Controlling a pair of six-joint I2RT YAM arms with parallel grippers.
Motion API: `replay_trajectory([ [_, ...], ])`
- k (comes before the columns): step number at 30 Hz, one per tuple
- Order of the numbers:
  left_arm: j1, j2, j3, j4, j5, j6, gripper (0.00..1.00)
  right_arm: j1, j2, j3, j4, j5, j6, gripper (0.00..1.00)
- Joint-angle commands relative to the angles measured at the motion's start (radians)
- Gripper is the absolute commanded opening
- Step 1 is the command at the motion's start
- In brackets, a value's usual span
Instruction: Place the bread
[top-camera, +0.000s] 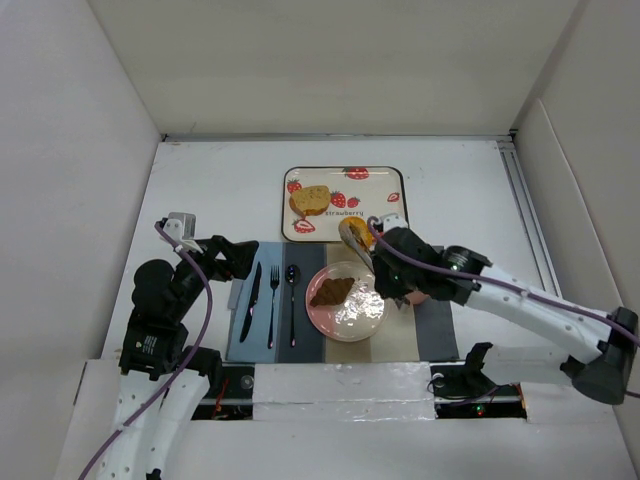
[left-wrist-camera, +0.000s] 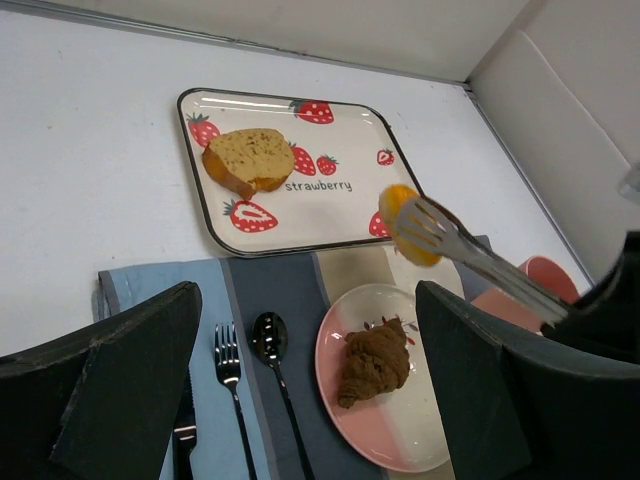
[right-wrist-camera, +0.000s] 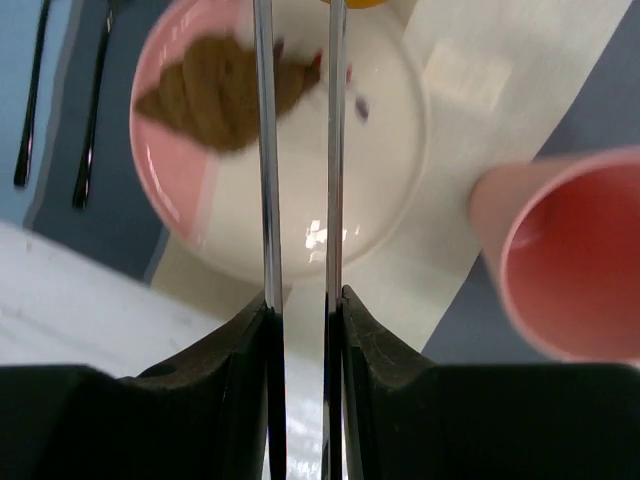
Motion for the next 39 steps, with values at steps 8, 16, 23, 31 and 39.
replay_trajectory([
  [8,-0.004,0.011,0.023,0.040,0.008,0.012,0.83,0.171,-0.224,-0.190,-0.135,-0.087,0.319,0.19],
  [16,-0.004,0.005,0.019,0.038,0.005,0.010,0.83,0.248,-0.159,-0.187,-0.144,-0.075,0.360,0.39],
  [23,-0.004,0.011,0.021,0.040,0.005,0.010,0.83,0.258,-0.133,-0.025,-0.131,0.029,0.330,0.49],
  [31,-0.004,0.017,0.026,0.041,0.011,0.012,0.83,0.072,-0.006,0.066,0.078,0.007,0.112,0.44],
  [39,-0.004,0.017,0.023,0.038,0.017,0.013,0.83,-0.245,0.308,0.204,0.391,-0.260,-0.045,0.47],
])
